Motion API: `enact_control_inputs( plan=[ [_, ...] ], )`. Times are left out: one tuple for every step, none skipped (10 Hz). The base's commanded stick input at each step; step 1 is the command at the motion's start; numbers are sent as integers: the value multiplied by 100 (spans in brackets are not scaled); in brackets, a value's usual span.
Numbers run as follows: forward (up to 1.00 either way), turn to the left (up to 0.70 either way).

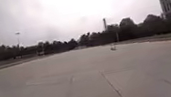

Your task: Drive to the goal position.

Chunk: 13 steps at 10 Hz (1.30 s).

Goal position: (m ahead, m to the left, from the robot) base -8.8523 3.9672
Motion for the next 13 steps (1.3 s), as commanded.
enact_control_inputs(
  plan=[
    [100, 5],
    [100, 5],
    [100, 25],
    [100, 36],
    [100, 34],
    [100, 17],
    [100, 24],
    [100, 40],
    [100, 25],
    [100, 0],
    [75, 0],
    [0, 0],
    [0, 0]
  ],
)
